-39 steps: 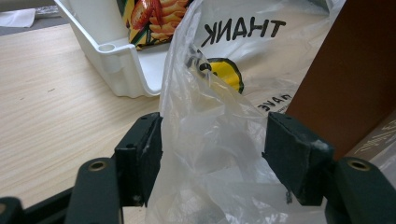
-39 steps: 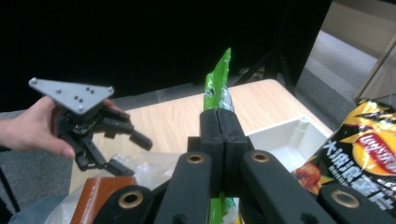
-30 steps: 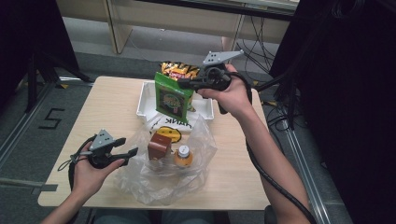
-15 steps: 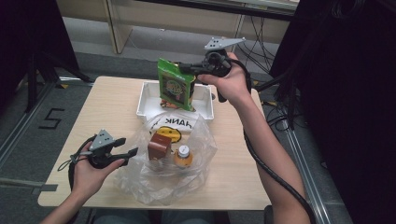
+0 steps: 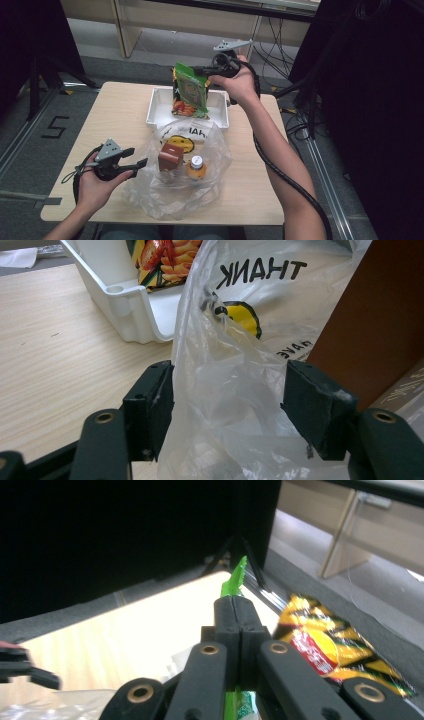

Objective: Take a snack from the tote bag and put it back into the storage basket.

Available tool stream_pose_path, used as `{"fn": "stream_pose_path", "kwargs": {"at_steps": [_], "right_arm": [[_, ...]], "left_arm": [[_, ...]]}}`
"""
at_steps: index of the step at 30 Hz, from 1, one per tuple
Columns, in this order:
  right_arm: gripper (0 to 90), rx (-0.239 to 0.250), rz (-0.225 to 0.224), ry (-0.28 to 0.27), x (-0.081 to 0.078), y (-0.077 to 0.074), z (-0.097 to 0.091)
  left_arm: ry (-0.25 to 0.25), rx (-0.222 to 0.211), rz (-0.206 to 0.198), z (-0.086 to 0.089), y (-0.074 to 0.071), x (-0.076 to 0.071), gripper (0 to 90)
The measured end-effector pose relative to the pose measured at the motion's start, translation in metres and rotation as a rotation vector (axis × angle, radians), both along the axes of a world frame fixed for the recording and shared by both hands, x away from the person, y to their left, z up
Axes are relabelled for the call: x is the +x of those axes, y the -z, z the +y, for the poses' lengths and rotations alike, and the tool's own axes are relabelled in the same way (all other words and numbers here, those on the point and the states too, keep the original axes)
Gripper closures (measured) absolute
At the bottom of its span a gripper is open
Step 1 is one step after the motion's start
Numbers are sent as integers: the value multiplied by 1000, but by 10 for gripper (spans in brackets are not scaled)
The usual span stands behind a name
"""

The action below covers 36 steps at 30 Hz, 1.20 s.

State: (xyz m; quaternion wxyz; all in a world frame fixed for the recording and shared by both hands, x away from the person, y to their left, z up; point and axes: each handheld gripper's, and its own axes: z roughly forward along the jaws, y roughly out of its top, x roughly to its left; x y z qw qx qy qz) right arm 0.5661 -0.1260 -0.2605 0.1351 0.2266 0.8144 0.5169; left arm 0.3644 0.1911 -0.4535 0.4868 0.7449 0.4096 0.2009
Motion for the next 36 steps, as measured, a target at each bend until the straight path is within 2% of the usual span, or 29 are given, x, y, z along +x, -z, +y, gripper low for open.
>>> {"fn": "stream_pose_path", "kwargs": {"at_steps": [2, 5, 6, 10, 12, 17, 18, 20, 21, 23, 26, 27, 28, 34, 36], "right_arm": [[900, -24, 19, 13, 10, 11, 2], [900, -36, 38, 24, 15, 18, 5], [900, -28, 39, 35, 16, 21, 6], [900, -62, 44, 35, 28, 34, 12], [900, -68, 57, 36, 29, 35, 12], [900, -86, 68, 37, 36, 50, 20], [900, -92, 86, 37, 37, 52, 20], [900, -94, 84, 48, 41, 62, 23], [900, -112, 103, 40, 42, 62, 23], [900, -115, 93, 40, 43, 65, 24], [900, -114, 108, 51, 45, 74, 27], [900, -131, 106, 36, 47, 74, 26], [900, -117, 110, 50, 49, 80, 28], [900, -148, 124, 43, 52, 85, 29], [900, -135, 128, 41, 52, 89, 31]], "left_arm": [[-4, -8, 6, 0, 0, 0, 365], [-5, -13, 6, 0, 1, 0, 365], [-4, -15, 6, 0, 1, 0, 365], [-4, -12, 7, 0, 1, 0, 365], [-2, -13, 6, 0, 1, 0, 365], [2, -4, 0, 1, 1, 0, 365], [2, -3, 0, 1, 1, 0, 365], [1, -1, 1, 1, 1, 0, 365], [3, -2, 0, 1, 1, 0, 365], [5, -1, 3, 2, 1, 1, 365], [5, -2, 3, 2, 1, 1, 365], [6, -1, 3, 2, 1, 1, 365], [6, 1, 4, 2, 1, 1, 365], [4, 4, 5, 3, 1, 1, 365], [4, 4, 4, 2, 1, 1, 365]]}}
